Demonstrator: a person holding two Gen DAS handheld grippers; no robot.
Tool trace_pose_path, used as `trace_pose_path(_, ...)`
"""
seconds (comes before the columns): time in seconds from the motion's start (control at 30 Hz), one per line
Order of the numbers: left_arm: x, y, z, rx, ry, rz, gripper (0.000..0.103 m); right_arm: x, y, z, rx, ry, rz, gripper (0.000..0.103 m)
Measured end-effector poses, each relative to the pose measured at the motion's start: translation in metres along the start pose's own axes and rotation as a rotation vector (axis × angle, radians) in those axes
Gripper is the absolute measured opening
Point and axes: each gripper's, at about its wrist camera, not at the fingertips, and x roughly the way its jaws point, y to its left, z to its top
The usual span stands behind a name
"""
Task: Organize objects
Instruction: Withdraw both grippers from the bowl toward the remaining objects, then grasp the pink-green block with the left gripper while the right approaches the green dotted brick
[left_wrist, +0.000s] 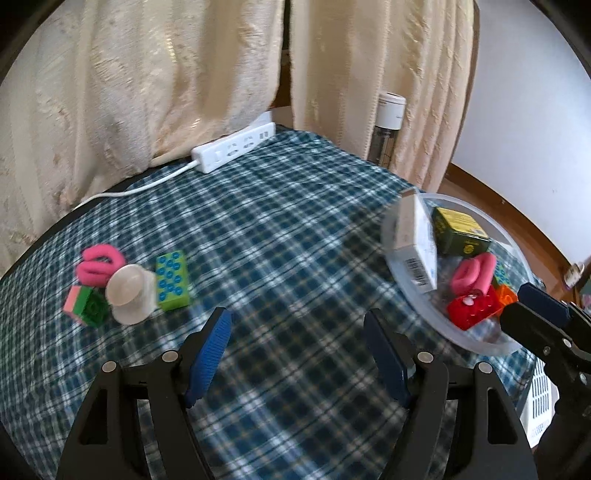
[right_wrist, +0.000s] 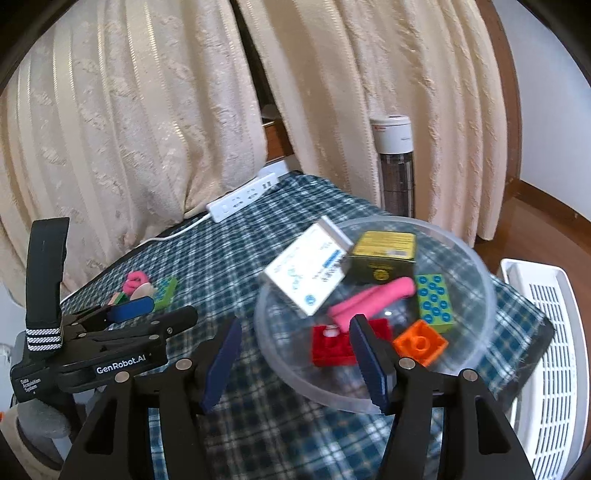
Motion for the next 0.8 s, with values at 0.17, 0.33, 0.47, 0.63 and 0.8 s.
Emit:
trace_pose_path(0.17, -0.001, 0.024, -0.006, -0.037, 0.009, 0.024, 0.075, 0.011, 0.018, -0.002, -0.028, 0.026, 0.030, 0.064)
trace_pose_path(0.33, -0.002, 0.042, -0.013, -0.058, 0.014, 0.044, 0.075, 0.023, 0.033, -0.004, -0.036, 0.056, 0.058, 0.064)
trace_pose_path(0.47, -0.003, 0.061, -0.015, -0.091, 0.018, 0.067, 0.075, 0.031, 0.047, -0.005, -0.061, 0.075, 0.076, 0.064)
trace_pose_path(0.63, -0.006, 0.083, -0.017, -0.133, 0.020, 0.095, 0.075, 0.040, 0.063, -0.005, -0.094, 0.089, 0.096, 0.067)
trace_pose_path(0.8, -0.002, 0.109, -0.020, -0.160, 0.020, 0.159, 0.075, 0.051, 0.075, -0.006, -0.105, 0.115, 0.116, 0.067)
